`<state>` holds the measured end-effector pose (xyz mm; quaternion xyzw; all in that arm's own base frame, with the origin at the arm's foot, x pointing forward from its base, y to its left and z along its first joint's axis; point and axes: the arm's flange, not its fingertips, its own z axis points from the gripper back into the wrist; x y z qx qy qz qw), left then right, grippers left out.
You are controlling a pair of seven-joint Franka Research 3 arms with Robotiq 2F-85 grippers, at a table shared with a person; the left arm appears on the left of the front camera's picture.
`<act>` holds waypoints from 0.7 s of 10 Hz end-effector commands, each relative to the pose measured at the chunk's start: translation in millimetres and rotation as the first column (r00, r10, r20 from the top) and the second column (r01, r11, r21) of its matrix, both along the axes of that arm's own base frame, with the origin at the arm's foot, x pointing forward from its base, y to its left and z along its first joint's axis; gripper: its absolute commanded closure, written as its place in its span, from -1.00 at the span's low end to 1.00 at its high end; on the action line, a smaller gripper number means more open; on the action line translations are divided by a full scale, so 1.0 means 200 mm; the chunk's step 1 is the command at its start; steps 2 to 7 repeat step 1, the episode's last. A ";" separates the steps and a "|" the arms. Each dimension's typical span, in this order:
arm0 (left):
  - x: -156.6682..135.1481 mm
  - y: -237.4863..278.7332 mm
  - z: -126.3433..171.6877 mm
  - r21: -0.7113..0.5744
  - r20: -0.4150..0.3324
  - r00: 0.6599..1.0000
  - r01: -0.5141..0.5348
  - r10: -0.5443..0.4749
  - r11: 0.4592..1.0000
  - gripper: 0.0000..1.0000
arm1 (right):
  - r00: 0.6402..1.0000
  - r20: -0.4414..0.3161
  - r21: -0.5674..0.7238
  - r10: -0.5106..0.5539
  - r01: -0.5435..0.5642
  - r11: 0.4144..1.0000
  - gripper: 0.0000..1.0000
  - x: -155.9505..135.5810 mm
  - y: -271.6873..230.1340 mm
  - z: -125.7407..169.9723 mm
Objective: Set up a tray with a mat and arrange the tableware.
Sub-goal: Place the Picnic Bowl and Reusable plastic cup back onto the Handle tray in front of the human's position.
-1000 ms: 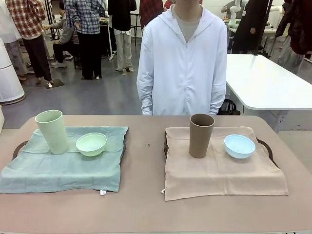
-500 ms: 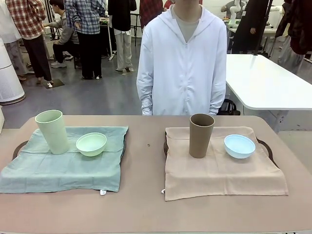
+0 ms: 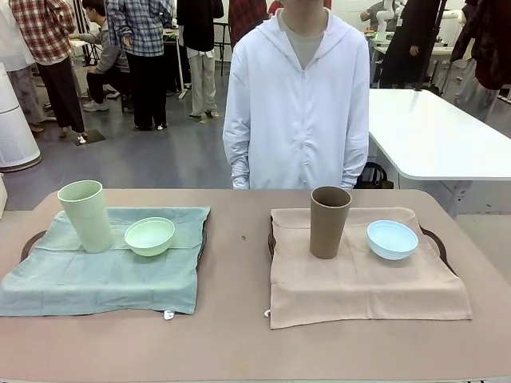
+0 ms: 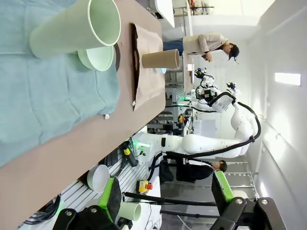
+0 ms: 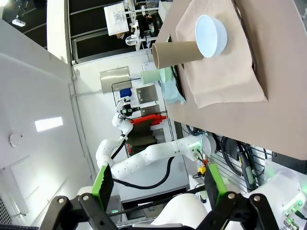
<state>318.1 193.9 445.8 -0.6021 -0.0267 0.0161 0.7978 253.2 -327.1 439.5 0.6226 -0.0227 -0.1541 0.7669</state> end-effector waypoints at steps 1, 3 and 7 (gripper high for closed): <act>0.00 0.00 0.01 -0.004 -0.008 1.000 -0.011 0.011 1.000 -1.00 | 1.000 0.009 0.009 0.004 -0.004 1.000 -1.00 -0.01 0.01 0.01; 0.00 0.00 0.01 -0.004 -0.008 1.000 -0.011 0.011 1.000 -1.00 | 1.000 0.009 0.009 0.004 -0.004 1.000 -1.00 -0.01 0.01 0.01; 0.00 0.00 0.01 -0.004 -0.008 1.000 -0.011 0.011 1.000 -1.00 | 1.000 0.009 0.009 0.004 -0.004 1.000 -1.00 -0.01 0.01 0.01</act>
